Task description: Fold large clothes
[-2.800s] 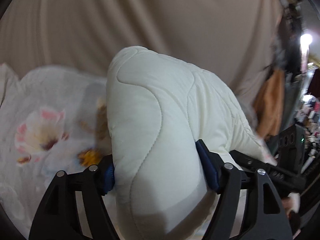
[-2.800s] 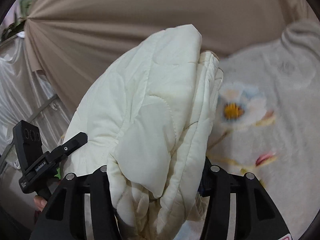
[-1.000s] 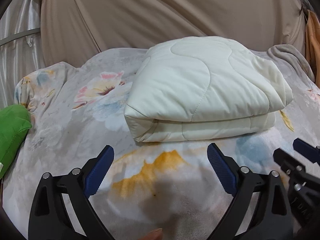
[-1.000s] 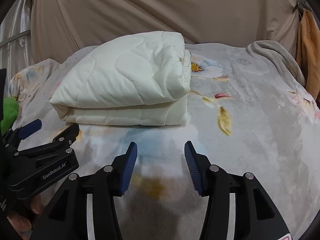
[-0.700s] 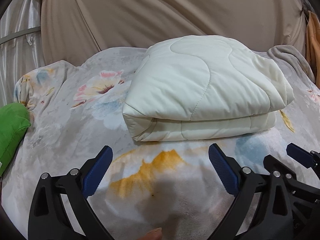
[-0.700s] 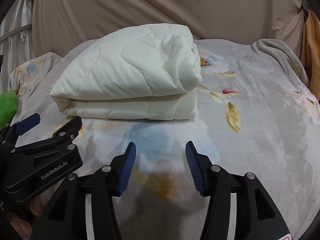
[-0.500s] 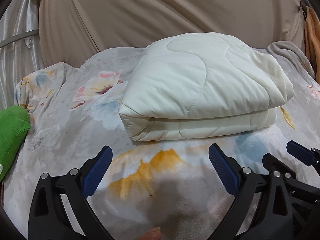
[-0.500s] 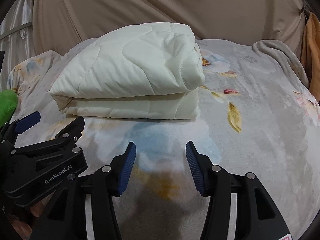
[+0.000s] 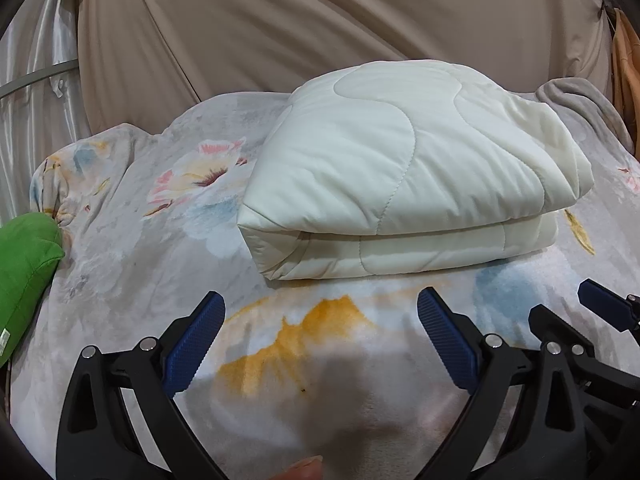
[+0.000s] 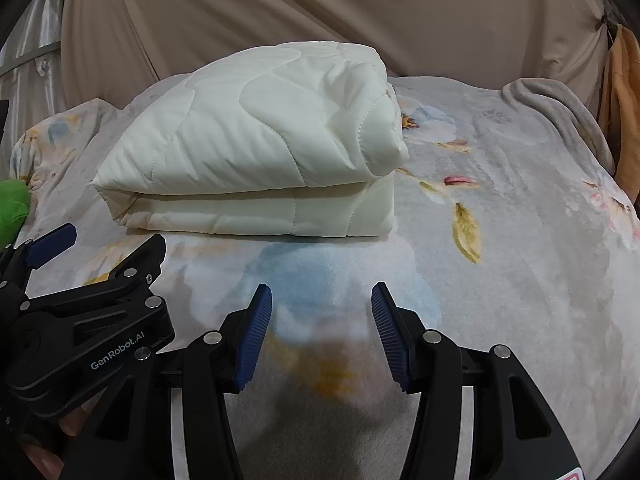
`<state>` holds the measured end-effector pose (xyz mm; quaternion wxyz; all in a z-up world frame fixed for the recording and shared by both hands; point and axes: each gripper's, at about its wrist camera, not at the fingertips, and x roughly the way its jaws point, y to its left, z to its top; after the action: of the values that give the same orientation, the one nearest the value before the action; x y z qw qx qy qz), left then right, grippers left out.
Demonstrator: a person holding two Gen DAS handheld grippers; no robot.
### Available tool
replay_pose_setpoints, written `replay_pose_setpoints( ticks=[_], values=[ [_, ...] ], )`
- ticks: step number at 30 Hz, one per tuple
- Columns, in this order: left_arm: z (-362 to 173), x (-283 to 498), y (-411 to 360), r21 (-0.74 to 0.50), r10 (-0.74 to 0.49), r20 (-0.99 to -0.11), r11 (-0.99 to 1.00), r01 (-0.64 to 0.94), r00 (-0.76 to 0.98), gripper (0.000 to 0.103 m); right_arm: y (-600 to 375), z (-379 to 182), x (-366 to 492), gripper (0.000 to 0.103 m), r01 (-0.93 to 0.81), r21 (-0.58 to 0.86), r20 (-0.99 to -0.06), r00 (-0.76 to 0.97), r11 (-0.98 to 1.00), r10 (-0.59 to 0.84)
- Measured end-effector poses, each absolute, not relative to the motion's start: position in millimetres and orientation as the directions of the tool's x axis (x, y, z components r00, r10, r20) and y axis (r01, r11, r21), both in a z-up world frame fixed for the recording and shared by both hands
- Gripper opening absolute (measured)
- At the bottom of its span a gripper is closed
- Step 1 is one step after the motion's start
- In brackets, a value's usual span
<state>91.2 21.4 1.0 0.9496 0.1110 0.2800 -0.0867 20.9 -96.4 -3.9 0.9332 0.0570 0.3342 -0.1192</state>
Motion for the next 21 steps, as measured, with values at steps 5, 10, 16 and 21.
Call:
replay_pose_setpoints(
  ticks=[5, 10, 16, 21],
  values=[
    [1.1, 91.2, 21.6, 0.159, -0.101, -0.555, 0.961, 0.224, 0.826, 0.095, -96.0, -3.9, 21.0, 0.052, 0.263, 0.022, -0.637, 0.747, 0.964, -0.19],
    [1.0, 91.3, 21.6, 0.159, -0.101, -0.555, 0.961, 0.225, 0.826, 0.095, -95.5, -4.0, 21.3, 0.052, 0.265, 0.021, -0.638, 0.746, 0.964, -0.191],
    [1.2, 91.5, 22.0, 0.156, -0.104, -0.556, 0.962, 0.226, 0.825, 0.094, -97.7, -4.2, 21.6, 0.052, 0.261, 0.021, -0.637, 0.747, 0.965, -0.189],
    [0.8, 91.1, 22.7, 0.147, -0.11, -0.556, 0.963, 0.228, 0.824, 0.094, -95.8, -3.8, 20.8, 0.052, 0.272, 0.022, -0.634, 0.747, 0.962, -0.197]
  ],
)
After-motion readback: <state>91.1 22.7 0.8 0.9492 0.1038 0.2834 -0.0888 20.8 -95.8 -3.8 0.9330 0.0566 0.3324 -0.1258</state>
